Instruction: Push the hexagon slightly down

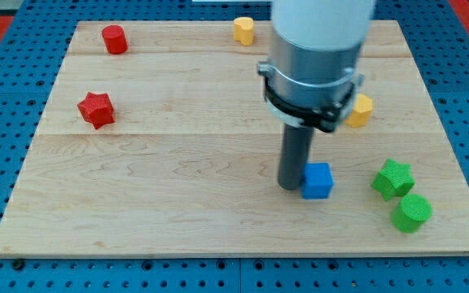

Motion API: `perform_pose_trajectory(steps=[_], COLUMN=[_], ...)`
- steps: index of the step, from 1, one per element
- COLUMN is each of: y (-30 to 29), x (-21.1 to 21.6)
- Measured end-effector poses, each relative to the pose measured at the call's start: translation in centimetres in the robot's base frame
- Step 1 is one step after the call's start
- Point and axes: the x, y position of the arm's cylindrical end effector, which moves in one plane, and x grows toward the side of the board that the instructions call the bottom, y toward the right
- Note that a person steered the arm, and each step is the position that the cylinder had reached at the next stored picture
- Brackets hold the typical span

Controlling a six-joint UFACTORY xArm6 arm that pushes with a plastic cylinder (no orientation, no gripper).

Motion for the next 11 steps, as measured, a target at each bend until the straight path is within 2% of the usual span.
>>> perform_pose_trajectory(steps=[1, 2, 3, 4, 5, 6, 7, 8, 9, 10, 11], y=[3.8, 2.9, -0.4, 1.1, 8.9, 10.0, 9.0, 12.9, 20.2, 23.1, 23.1], x=[2.0, 1.6, -6.5, -16.3, -16.9, -12.3, -12.2, -18.2, -24.4, -33.6, -34.4])
